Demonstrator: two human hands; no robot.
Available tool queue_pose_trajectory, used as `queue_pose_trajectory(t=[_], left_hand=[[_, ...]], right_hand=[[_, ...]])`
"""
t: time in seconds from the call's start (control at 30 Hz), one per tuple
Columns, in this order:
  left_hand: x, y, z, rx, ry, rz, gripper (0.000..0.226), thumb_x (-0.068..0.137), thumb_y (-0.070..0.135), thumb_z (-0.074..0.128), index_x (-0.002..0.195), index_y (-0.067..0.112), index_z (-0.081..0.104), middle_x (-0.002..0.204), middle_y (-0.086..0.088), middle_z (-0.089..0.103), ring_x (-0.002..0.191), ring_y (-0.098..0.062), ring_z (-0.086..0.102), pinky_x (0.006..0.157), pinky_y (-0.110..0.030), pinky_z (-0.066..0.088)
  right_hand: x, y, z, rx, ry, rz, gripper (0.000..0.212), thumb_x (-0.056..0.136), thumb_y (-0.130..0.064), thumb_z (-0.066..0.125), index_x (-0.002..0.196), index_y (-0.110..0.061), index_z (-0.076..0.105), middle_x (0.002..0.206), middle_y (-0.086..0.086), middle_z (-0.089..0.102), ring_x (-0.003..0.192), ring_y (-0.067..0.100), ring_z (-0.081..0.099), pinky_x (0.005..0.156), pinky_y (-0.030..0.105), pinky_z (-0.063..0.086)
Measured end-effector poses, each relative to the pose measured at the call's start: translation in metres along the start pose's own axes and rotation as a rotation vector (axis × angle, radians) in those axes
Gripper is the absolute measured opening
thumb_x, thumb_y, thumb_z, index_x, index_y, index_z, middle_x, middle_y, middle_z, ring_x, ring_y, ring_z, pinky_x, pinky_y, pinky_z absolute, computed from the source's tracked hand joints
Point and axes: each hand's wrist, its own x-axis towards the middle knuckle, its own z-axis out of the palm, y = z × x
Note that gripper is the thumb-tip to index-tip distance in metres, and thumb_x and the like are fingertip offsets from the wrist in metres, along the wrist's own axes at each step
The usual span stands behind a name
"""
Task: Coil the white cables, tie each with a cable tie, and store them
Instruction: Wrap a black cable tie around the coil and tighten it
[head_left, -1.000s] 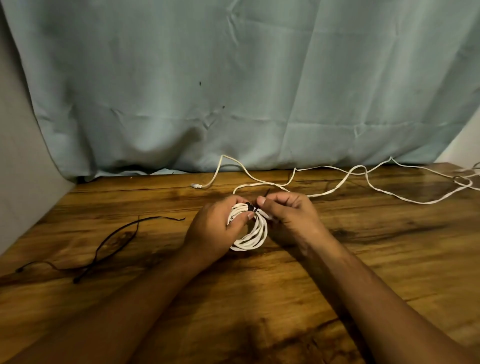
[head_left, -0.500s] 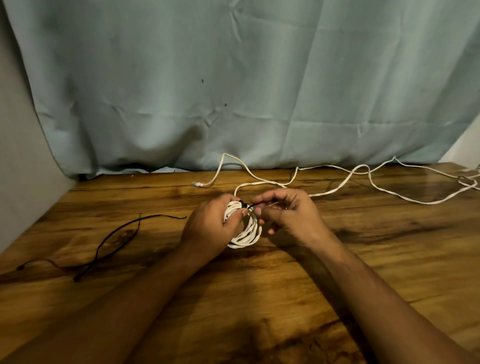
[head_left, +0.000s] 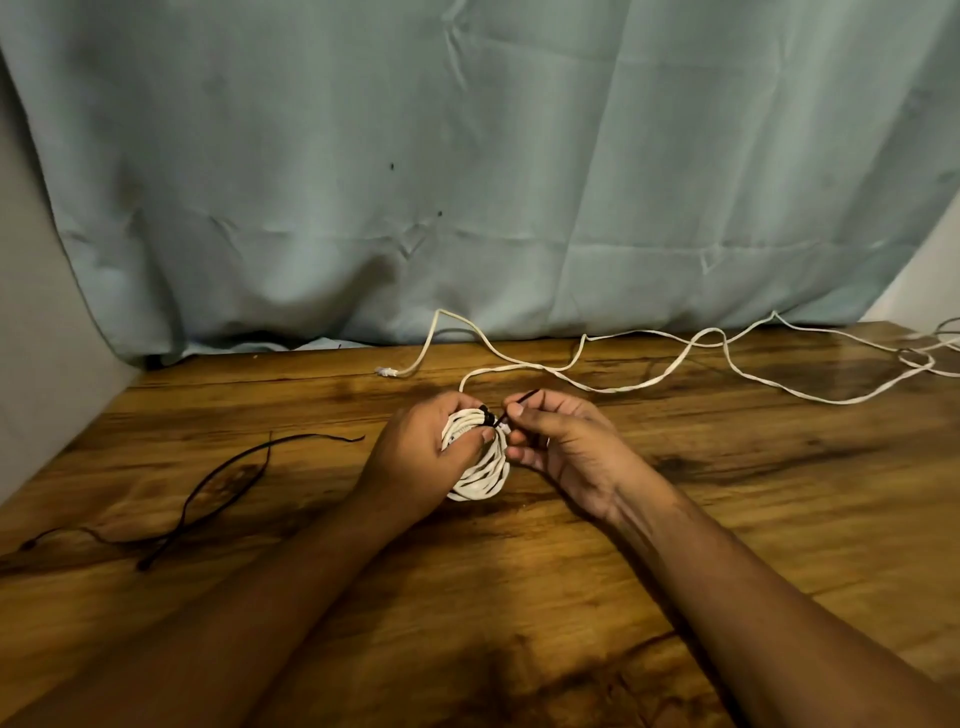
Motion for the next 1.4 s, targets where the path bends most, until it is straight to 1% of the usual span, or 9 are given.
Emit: queue_pose_trajectory(t=[0.1, 0.23, 0.5, 0.63, 0.83, 1.0, 1.17, 1.3, 1.4], left_hand=[[0.001, 0.0, 0.0, 0.048, 0.012, -0.008, 0.023, 0.093, 0.035, 0.07, 0.114, 0.025, 0.069, 0.093, 0.012, 0.073, 0.084, -0.001, 0.067, 0.072, -0.026, 0.054], [0.001, -0.001, 0.001, 0.111, 0.035, 0.0, 0.026, 0.094, 0.043, 0.063, 0.115, 0.027, 0.067, 0.095, 0.01, 0.073, 0.086, -0.009, 0.068, 0.074, -0.038, 0.058], [0.004, -0.002, 0.001, 0.108, 0.005, -0.005, 0.025, 0.094, 0.038, 0.067, 0.115, 0.025, 0.069, 0.093, 0.01, 0.074, 0.083, -0.008, 0.068, 0.073, -0.037, 0.058], [0.005, -0.001, 0.0, 0.072, -0.014, -0.017, 0.025, 0.09, 0.037, 0.071, 0.111, 0.025, 0.071, 0.091, 0.01, 0.075, 0.084, -0.008, 0.069, 0.076, -0.037, 0.058], [0.004, -0.001, 0.004, 0.058, 0.023, -0.083, 0.017, 0.092, 0.036, 0.07, 0.104, 0.025, 0.072, 0.087, 0.01, 0.074, 0.082, -0.01, 0.069, 0.075, -0.039, 0.058], [0.004, -0.002, 0.007, 0.024, 0.035, -0.132, 0.013, 0.093, 0.037, 0.069, 0.097, 0.025, 0.072, 0.083, 0.01, 0.074, 0.08, -0.01, 0.069, 0.074, -0.043, 0.059], [0.004, -0.004, 0.008, 0.004, 0.046, -0.165, 0.013, 0.093, 0.038, 0.07, 0.096, 0.026, 0.073, 0.084, 0.011, 0.074, 0.081, -0.009, 0.069, 0.075, -0.042, 0.059], [0.006, -0.008, 0.008, -0.012, 0.042, -0.188, 0.014, 0.091, 0.04, 0.072, 0.097, 0.027, 0.073, 0.083, 0.012, 0.075, 0.08, -0.01, 0.07, 0.076, -0.041, 0.059], [0.005, -0.009, 0.008, -0.038, 0.031, -0.187, 0.016, 0.09, 0.043, 0.07, 0.095, 0.028, 0.072, 0.082, 0.012, 0.075, 0.08, -0.011, 0.071, 0.075, -0.043, 0.059]], right_hand=[[-0.001, 0.0, 0.003, -0.007, 0.046, -0.032, 0.005, 0.091, -0.001, 0.07, 0.091, -0.006, 0.071, 0.079, 0.005, 0.071, 0.061, 0.009, 0.063, 0.057, 0.022, 0.059], [-0.005, 0.0, 0.009, -0.008, 0.061, -0.093, 0.014, 0.091, 0.0, 0.07, 0.105, 0.001, 0.07, 0.088, 0.009, 0.077, 0.062, 0.01, 0.066, 0.047, 0.019, 0.053], [-0.003, -0.001, 0.007, 0.054, 0.028, -0.039, 0.006, 0.093, -0.001, 0.066, 0.095, -0.003, 0.07, 0.088, 0.009, 0.075, 0.066, 0.011, 0.067, 0.063, 0.025, 0.06], [-0.002, -0.001, 0.005, 0.045, 0.031, -0.009, 0.007, 0.093, -0.002, 0.067, 0.097, -0.004, 0.071, 0.087, 0.008, 0.074, 0.063, 0.009, 0.065, 0.063, 0.025, 0.06], [-0.003, 0.0, 0.011, 0.024, 0.113, -0.117, 0.012, 0.087, 0.005, 0.072, 0.094, -0.001, 0.066, 0.081, 0.014, 0.073, 0.056, 0.014, 0.063, 0.053, 0.024, 0.057], [-0.004, -0.002, 0.012, -0.161, 0.135, -0.198, 0.01, 0.088, 0.008, 0.071, 0.093, 0.0, 0.072, 0.076, 0.012, 0.072, 0.06, 0.016, 0.064, 0.055, 0.025, 0.056], [0.0, -0.003, 0.005, -0.482, 0.186, -0.269, 0.02, 0.085, 0.005, 0.077, 0.083, -0.015, 0.078, 0.078, 0.008, 0.077, 0.073, 0.02, 0.071, 0.075, 0.04, 0.061], [0.001, -0.005, 0.005, -0.626, 0.162, -0.306, 0.024, 0.084, 0.006, 0.078, 0.079, -0.018, 0.076, 0.071, -0.001, 0.075, 0.067, 0.009, 0.068, 0.07, 0.029, 0.058], [0.001, -0.007, 0.003, -0.811, 0.176, -0.368, 0.023, 0.085, -0.001, 0.079, 0.081, -0.024, 0.078, 0.076, -0.006, 0.077, 0.071, 0.004, 0.07, 0.069, 0.021, 0.055]])
